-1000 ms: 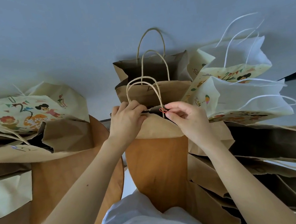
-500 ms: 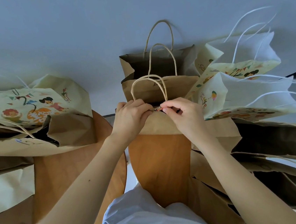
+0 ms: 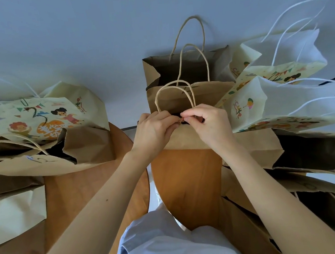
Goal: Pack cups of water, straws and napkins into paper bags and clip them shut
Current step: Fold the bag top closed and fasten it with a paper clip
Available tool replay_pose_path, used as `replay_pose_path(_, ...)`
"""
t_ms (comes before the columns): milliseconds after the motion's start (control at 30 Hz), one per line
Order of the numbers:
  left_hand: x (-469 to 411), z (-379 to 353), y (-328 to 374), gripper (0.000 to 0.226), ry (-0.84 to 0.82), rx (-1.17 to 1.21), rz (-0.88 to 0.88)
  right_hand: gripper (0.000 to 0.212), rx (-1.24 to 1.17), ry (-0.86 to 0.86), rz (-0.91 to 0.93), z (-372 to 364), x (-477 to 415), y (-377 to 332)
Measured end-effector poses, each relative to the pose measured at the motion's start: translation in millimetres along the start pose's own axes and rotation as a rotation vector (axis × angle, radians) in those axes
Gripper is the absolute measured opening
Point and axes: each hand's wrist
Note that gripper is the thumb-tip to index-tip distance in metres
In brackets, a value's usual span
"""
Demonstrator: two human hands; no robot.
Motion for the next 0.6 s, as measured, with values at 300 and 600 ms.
replay_pose_path(300, 0.2, -7.7, -0.8, 0.028, 0.034, 0.027, -0.01, 0.013, 0.06, 0.061, -0.058, -9.0, -2.6, -2.9)
replay_pose_path(600, -3.0, -6.5, 1.7, 0.029, 0.029, 0.004, -0.049, 0.012, 0.083, 0.01, -0.062, -4.1, -4.5, -1.5)
Point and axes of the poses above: each hand's wrist, its own x-axis away from the middle knuckle, its own z-axis out of the back of the hand, y = z × x, and after that the axes turned 9 degrees about z, right-handed
